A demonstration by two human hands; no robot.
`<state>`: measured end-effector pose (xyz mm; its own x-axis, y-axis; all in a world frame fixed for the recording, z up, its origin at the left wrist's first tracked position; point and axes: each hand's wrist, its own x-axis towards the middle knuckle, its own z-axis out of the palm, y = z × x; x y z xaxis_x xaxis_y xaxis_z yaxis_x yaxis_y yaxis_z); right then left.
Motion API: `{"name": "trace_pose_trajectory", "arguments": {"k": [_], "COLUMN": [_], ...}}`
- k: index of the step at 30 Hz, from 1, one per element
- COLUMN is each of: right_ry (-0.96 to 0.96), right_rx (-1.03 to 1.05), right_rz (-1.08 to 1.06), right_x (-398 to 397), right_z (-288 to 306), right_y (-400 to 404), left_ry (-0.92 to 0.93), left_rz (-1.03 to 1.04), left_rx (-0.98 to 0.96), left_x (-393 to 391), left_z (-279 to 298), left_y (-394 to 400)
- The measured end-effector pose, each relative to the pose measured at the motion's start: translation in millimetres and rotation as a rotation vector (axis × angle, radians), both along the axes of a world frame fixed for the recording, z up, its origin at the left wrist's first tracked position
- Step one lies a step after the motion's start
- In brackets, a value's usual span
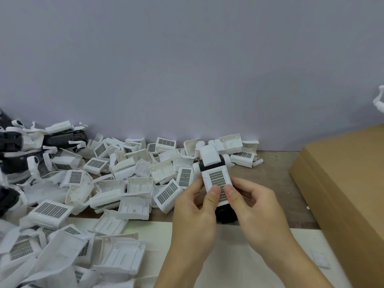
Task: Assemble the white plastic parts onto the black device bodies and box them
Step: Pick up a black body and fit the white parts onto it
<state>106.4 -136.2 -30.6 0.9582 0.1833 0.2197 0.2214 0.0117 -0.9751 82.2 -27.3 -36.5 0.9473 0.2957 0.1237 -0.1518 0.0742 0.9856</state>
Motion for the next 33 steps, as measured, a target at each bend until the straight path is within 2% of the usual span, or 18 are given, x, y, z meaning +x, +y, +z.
{"name": "trace_pose_trajectory", "arguments": {"k": [3,5,10,13,15,17,19,20,22,24,28,31,33], "right_ry": [0.003,-0.055,-0.143,-0.145,-0.079,0.082,0.326,0.45,0.659,0.785,0.793,0.715,0.618], "right_rx": [0.036,-0.05,-0.298,-0.293,-0.17,0.004,0.146,0.202,0.291,0.303,0.25,0.264,0.251], "right_rz": [-0.107,-0.215,-0.14,-0.255,-0.31,-0.327,-0.294,-0.252,-0.098,0.096,0.236,0.25,0.271], "right_x": [0.1,0.0,-2.7,-0.2,0.7,2.9,4.3,4.5,3.6,0.2,0.5,2.7,4.5], "right_z": [-4.2,-8.3,-11.0,-10.9,-8.2,-2.1,4.2,7.1,13.2,15.1,11.5,10.1,8.8], "right_y": [4.4,5.1,5.6,5.2,3.3,-0.6,-4.8,-7.1,-9.0,-10.2,-15.6,-18.3,-23.3], "left_ry": [-0.001,0.002,0.068,0.042,-0.007,-0.069,-0.124,-0.142,-0.116,-0.084,-0.041,-0.048,-0.02], "left_rz": [0.033,0.044,-0.05,-0.022,0.133,0.338,0.442,0.436,0.338,0.229,0.202,0.205,0.19], "left_rx": [-0.058,-0.122,-0.408,-0.304,-0.16,0.004,0.037,-0.014,-0.131,-0.18,-0.259,-0.263,-0.363], "left_x": [0.2,1.4,3.8,2.9,3.3,2.3,0.5,-0.3,-1.5,-2.1,-0.7,-2.2,-1.4], "left_z": [0.9,2.0,2.1,2.9,0.9,3.7,6.4,7.1,8.9,8.4,10.2,12.3,12.8], "left_y": [-0.3,-1.8,-1.4,-2.2,-0.6,5.2,9.6,10.5,11.1,11.5,12.0,13.4,19.8]}}
